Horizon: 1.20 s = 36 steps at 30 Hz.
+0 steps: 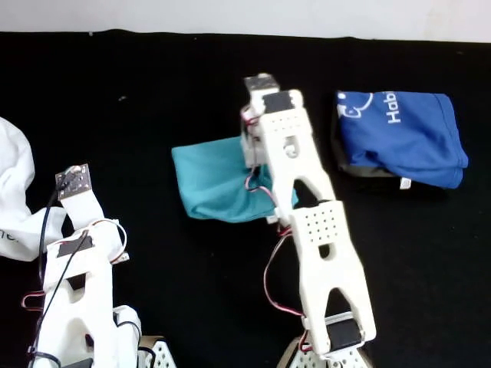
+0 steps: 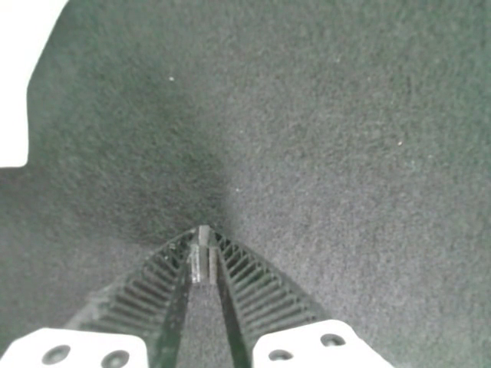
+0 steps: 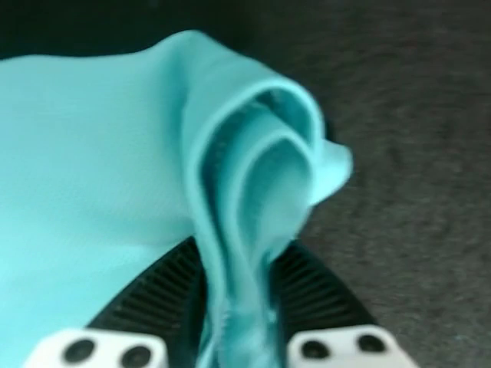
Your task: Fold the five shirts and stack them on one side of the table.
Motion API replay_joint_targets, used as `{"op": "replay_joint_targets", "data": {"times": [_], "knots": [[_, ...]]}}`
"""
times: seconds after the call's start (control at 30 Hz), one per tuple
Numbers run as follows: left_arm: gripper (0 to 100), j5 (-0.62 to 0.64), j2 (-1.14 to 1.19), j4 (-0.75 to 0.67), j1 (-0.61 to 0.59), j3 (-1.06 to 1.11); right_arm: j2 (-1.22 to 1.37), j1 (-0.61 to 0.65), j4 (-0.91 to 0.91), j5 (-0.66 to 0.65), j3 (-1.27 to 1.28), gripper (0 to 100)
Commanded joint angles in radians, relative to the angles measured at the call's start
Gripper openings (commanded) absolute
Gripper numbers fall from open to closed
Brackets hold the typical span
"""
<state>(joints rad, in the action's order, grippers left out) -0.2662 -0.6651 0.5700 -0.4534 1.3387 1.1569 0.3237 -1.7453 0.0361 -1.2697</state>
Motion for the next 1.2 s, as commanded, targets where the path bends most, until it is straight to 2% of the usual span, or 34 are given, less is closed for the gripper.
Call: {"op": "replay_joint_targets", "data": {"times": [0.0, 0.1, 0.27, 0.4, 0.63, 0.87, 1.0, 1.17], "knots": [[1, -0.006, -0.008, -0.021, 0.012, 0.001, -0.073, -0.104, -0.021, -0.078, -0.053, 0.5], [1, -0.006, -0.008, -0.021, 0.013, 0.001, -0.197, -0.137, -0.022, -0.124, 0.031, 0.5], [1, -0.006, -0.008, -0.026, 0.013, 0.001, -0.553, -0.148, -0.018, -0.230, 0.262, 0.5], [1, -0.006, -0.008, -0.029, 0.013, 0.001, -0.710, -0.246, 0.042, -0.298, 0.367, 0.5], [1, -0.006, -0.008, -0.029, 0.013, 0.001, -0.608, -0.455, 0.254, -0.353, 0.533, 0.5], [1, -0.006, -0.008, -0.029, 0.013, 0.001, -0.363, -0.424, 0.248, -0.354, 0.562, 0.5], [1, -0.006, -0.008, -0.029, 0.013, 0.001, -0.398, -0.375, 0.171, -0.356, 0.521, 0.5], [1, -0.006, -0.008, -0.029, 0.013, 0.001, -0.530, -0.371, 0.068, -0.356, 0.295, 0.5]]}}
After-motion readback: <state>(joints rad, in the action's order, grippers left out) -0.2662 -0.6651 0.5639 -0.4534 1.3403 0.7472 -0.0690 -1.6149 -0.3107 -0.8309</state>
